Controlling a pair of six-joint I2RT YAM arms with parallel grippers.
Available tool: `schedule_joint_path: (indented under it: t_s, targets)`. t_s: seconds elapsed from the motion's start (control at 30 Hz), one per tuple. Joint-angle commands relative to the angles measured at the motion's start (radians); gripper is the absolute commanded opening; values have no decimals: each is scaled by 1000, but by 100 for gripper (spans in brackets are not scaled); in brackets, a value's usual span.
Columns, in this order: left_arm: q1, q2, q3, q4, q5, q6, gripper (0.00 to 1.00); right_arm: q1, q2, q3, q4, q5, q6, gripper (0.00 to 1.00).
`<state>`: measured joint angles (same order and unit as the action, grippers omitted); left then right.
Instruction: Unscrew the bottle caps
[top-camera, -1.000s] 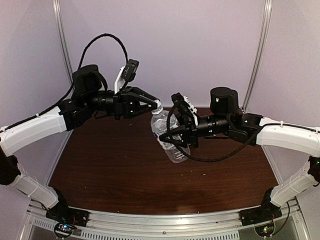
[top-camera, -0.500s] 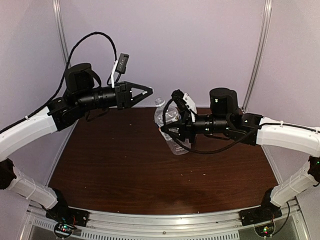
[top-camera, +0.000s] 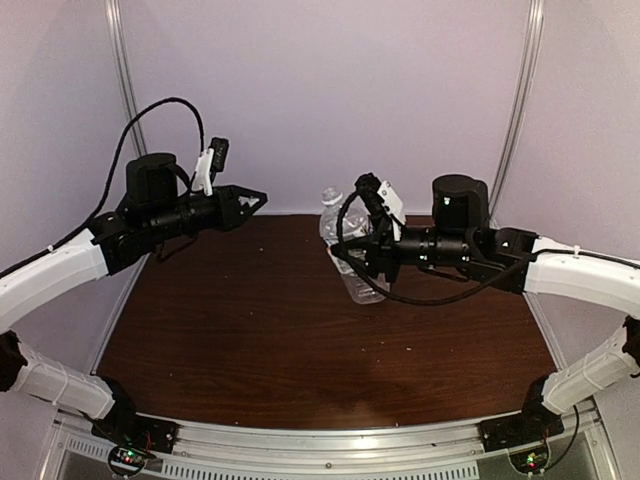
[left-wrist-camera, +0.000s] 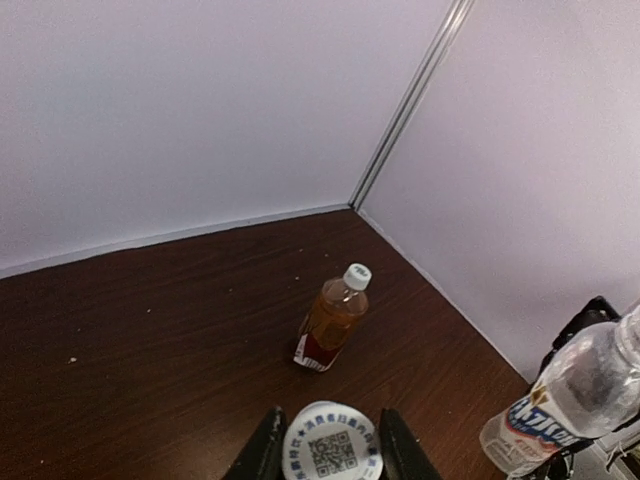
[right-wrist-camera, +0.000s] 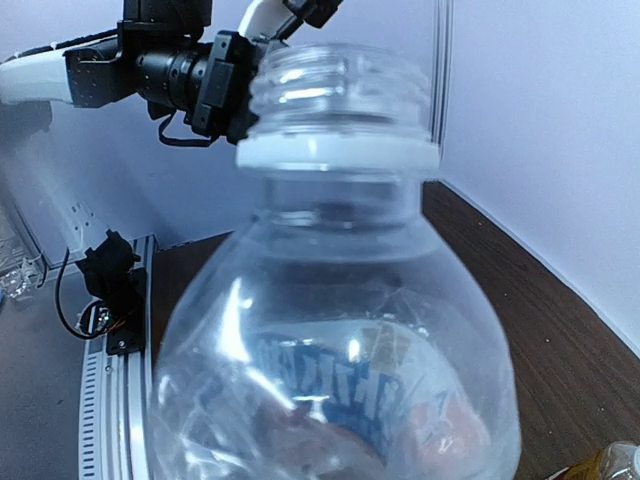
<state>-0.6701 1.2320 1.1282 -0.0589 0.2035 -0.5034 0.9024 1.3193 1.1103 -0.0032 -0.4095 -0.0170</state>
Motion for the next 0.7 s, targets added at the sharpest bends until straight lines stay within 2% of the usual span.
schedule_joint_path:
  t_s: [0.0, 0.27, 0.37, 0.67]
  targets:
    - [78, -7, -131, 40, -65, -27, 24, -6, -23, -40, 27, 56, 44, 41]
    - [165, 69, -319, 129, -188, -21, 24, -8, -3, -57, 51, 82, 81, 42]
    - [177, 135, -344, 151, -241, -11, 24, -10, 9, -55, 49, 79, 83, 43]
    - [179, 310, -400, 222, -273, -6, 24, -19, 30, -65, 57, 67, 100, 43]
